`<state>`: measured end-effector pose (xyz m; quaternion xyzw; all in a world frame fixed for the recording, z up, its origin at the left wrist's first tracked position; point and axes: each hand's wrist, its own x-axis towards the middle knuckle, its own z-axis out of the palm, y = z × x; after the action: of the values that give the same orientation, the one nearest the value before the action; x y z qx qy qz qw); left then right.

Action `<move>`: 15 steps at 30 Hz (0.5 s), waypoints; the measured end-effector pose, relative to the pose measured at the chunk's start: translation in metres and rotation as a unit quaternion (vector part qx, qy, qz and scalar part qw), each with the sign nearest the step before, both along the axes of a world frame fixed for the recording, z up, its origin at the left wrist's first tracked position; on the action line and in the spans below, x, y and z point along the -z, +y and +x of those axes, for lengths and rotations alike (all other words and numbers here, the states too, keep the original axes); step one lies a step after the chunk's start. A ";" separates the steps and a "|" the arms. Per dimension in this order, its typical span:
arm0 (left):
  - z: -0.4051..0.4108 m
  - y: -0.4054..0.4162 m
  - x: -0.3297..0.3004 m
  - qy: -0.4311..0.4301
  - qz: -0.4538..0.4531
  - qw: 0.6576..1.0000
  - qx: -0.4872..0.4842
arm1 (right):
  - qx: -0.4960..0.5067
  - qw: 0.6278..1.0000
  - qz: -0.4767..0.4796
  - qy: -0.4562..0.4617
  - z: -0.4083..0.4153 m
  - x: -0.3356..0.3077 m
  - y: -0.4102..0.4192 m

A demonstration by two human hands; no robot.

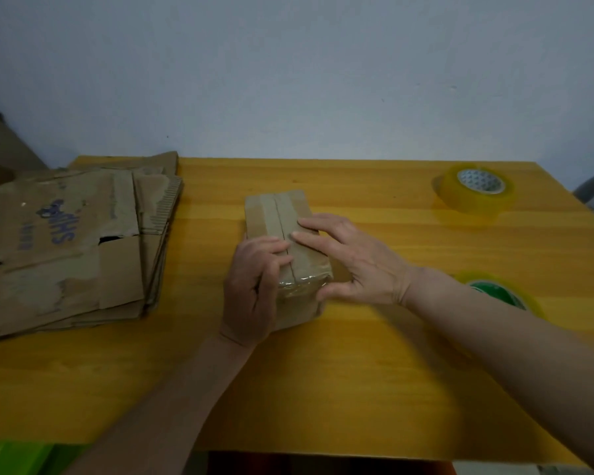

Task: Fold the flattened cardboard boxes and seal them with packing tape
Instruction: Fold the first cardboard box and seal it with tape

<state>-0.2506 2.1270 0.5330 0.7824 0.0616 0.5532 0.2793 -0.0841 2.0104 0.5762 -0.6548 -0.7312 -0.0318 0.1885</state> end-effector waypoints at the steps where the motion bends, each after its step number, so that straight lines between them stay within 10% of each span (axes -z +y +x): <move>1: -0.001 0.001 -0.001 0.002 -0.009 1.000 0.002 | 0.002 1.000 0.000 -0.002 -0.001 0.000 0.004; 15: -0.007 -0.008 0.001 0.049 -0.084 0.994 -0.053 | 0.103 0.978 0.027 0.181 -0.050 0.020 -0.001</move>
<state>-0.2577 2.1195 0.5318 0.7777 0.1626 0.5215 0.3110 -0.1346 2.0098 0.5566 -0.7160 -0.6129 0.0480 0.3308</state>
